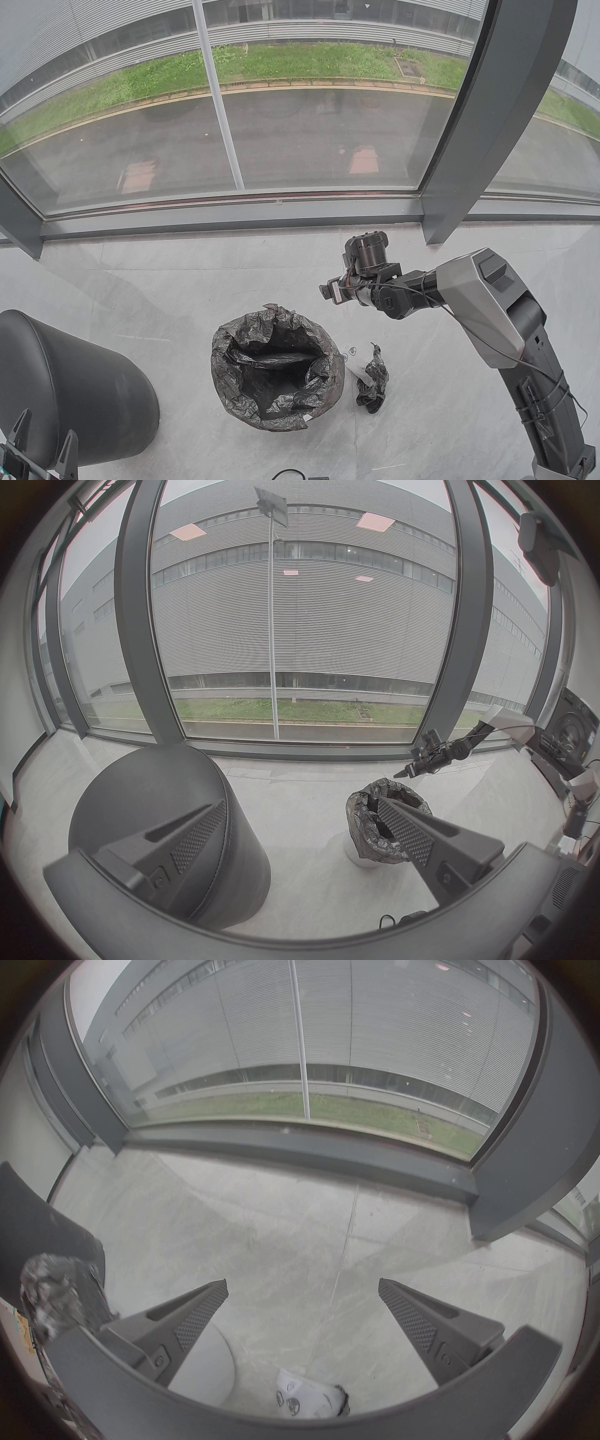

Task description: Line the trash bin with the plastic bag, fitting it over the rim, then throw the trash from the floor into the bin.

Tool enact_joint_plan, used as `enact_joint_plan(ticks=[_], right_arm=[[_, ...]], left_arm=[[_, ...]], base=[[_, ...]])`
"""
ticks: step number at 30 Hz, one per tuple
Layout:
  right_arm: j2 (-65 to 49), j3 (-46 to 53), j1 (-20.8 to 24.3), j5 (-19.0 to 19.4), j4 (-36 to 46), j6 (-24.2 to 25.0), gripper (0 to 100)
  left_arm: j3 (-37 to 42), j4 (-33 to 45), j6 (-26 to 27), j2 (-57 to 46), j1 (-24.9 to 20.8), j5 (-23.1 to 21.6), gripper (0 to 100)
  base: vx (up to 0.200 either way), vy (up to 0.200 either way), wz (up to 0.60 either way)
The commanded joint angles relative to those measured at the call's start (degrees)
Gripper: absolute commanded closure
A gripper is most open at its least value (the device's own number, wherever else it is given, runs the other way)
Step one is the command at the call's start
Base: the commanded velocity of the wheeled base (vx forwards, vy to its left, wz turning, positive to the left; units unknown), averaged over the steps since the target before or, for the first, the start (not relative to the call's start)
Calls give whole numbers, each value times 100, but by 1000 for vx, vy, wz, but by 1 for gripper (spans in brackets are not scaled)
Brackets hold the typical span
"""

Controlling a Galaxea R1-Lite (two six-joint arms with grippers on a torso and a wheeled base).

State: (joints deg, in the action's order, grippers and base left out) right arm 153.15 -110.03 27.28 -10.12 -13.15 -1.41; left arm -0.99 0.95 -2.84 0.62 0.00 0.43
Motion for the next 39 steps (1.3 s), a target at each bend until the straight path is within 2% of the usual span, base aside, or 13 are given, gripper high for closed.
enact_joint_plan(ticks=[1,2,14,19,26,38,39], right_arm=[[760,-456,-21,-78,577,-8,0],[980,-456,-39,-131,937,1,0],[2447,-456,-56,-148,2941,97,0],[2447,-456,-179,-140,3715,159,0],[2447,-456,-417,-140,3697,431,0],[2421,-456,-382,-148,3697,528,0],[2421,-456,-382,-148,3697,528,100]], left_arm=[[64,-7,-6,-53,0,19,0],[64,-16,-6,-53,0,63,0],[81,-78,-24,-53,0,142,0],[81,-78,-24,-53,0,142,0],[81,-78,-24,-53,0,142,0],[81,-78,-24,-53,0,142,0],[81,-78,-24,-53,0,142,0]], base=[[0,0,0],[0,0,0],[0,0,0],[0,0,0],[0,0,0],[0,0,0],[0,0,0]])
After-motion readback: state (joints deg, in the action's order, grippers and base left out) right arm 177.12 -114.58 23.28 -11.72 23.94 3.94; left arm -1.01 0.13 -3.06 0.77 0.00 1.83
